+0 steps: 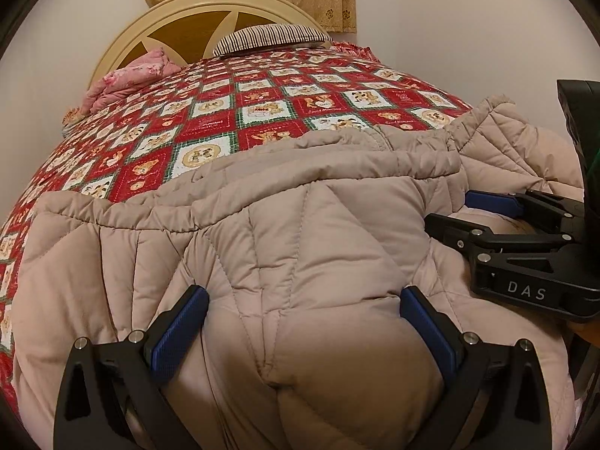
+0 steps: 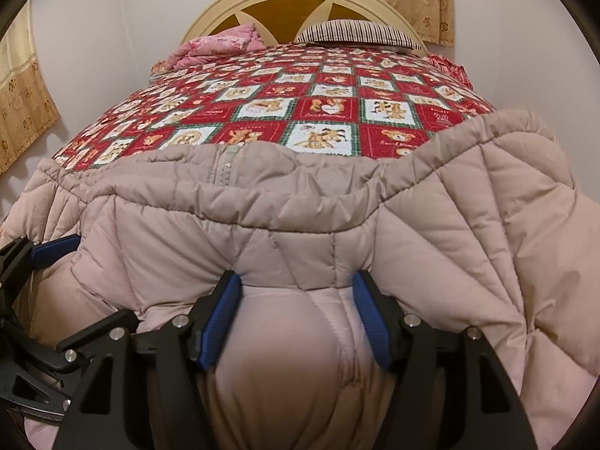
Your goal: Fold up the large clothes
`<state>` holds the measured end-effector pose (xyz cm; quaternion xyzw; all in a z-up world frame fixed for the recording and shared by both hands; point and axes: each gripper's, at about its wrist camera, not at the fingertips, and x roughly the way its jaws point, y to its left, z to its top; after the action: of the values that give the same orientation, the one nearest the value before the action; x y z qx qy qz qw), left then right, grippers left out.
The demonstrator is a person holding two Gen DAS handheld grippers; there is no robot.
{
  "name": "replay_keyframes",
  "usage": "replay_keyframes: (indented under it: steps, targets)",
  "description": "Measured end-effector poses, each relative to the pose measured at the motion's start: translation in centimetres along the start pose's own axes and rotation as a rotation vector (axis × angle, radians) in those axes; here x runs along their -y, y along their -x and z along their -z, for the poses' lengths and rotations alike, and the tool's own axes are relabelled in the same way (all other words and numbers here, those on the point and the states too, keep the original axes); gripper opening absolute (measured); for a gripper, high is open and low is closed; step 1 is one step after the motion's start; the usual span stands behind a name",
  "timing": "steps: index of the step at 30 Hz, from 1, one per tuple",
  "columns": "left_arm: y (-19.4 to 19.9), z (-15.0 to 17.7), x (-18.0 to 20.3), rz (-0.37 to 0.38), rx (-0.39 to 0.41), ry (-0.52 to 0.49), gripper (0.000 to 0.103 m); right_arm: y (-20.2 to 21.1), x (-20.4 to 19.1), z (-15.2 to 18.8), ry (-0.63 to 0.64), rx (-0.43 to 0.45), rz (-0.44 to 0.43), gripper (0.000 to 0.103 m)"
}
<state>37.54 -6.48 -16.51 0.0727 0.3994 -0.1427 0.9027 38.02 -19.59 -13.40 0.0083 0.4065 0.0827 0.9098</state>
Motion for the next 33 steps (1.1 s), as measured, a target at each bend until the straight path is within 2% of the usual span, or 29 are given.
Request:
replay_keyframes:
  steps: [8, 11, 14, 17, 19, 21, 23, 24, 27, 29, 33]
  targets:
    - [3.3, 0.4, -0.9, -0.007, 0.016, 0.028, 0.102, -0.1, 0.0, 0.1, 0.004, 0.001, 0.005, 0.067]
    - [6.6, 1.1, -1.7, -0.008, 0.075, 0.056, 0.102, -0.1, -0.1, 0.1, 0.004, 0.001, 0.005, 0.067]
    - [8.3, 1.7, -2.1, -0.067, 0.111, 0.056, 0.102, -0.1, 0.0, 0.1, 0.004, 0.000, 0.006, 0.067]
    - [7.8, 1.2, -3.2, -0.139, 0.092, 0.068, 0.102, 0.1, -0.1, 0.0, 0.012, 0.001, 0.015, 0.067]
    - [7.0, 0.5, -4.2, -0.156, 0.079, 0.091, 0.102, 0.8, -0.2, 0.0, 0.013, 0.009, 0.015, 0.068]
    - [5.6, 0.1, -4.9, -0.196, 0.048, 0.100, 0.102, 2.9, 0.0, 0.1, -0.038, 0.026, 0.021, 0.070]
    - [4.6, 0.4, -4.8, -0.191, 0.038, 0.096, 0.102, 5.5, -0.4, 0.7, -0.077, 0.087, -0.030, 0.089]
    - [4.1, 0.7, -4.5, -0.200, 0.035, 0.084, 0.102, 6.4, -1.0, 1.1, -0.060, 0.112, -0.046, 0.092]
    - [3.7, 1.4, -4.0, -0.200, 0.056, 0.075, 0.102, 5.0, -3.1, 3.1, 0.055, 0.071, 0.011, 0.093]
    - [3.7, 1.5, -4.0, -0.198, 0.066, 0.082, 0.102, 4.2, -3.0, 4.0, 0.049, 0.087, 0.026, 0.093]
    - [4.1, 1.7, -4.6, -0.175, 0.080, 0.121, 0.102, 2.9, -3.3, 3.8, 0.079, 0.050, 0.059, 0.096]
